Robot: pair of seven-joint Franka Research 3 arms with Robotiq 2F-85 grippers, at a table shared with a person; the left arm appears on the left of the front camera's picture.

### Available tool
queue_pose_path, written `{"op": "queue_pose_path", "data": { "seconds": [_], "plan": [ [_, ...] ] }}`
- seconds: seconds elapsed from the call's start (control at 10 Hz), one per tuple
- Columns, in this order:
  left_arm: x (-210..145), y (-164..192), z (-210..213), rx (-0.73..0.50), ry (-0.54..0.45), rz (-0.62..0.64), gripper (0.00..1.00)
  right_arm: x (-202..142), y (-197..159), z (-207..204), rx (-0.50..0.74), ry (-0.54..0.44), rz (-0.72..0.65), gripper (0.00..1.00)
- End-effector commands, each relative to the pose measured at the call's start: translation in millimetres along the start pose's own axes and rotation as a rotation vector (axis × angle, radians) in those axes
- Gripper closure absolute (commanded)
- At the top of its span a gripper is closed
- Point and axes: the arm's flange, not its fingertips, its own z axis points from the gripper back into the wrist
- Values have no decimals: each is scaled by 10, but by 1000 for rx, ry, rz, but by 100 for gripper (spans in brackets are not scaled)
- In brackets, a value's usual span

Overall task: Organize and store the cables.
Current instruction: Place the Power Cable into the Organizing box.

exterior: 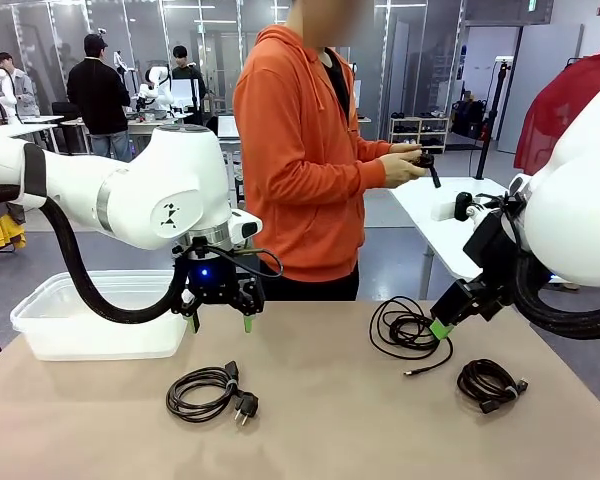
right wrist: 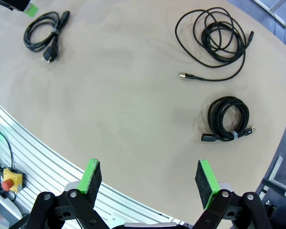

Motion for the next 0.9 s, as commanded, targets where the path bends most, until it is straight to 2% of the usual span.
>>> {"op": "queue_pose_path", "data": {
  "seconds": [0.0,0.5,0.7,0.8],
  "plan": [
    [0,2,1,5,-2,-3,0,-11,-10,2,-6,6,-8,0],
    [-2,-3,0,0,0,-1,0,-11,-10,2,-6,6,-8,0],
    [66,6,-118,-74,28,55,0,-11,-10,2,-6,6,-8,0],
    [95,7,-234,-64,63,84,0,-11,-10,2,-6,6,-8,0]
  ]
}}
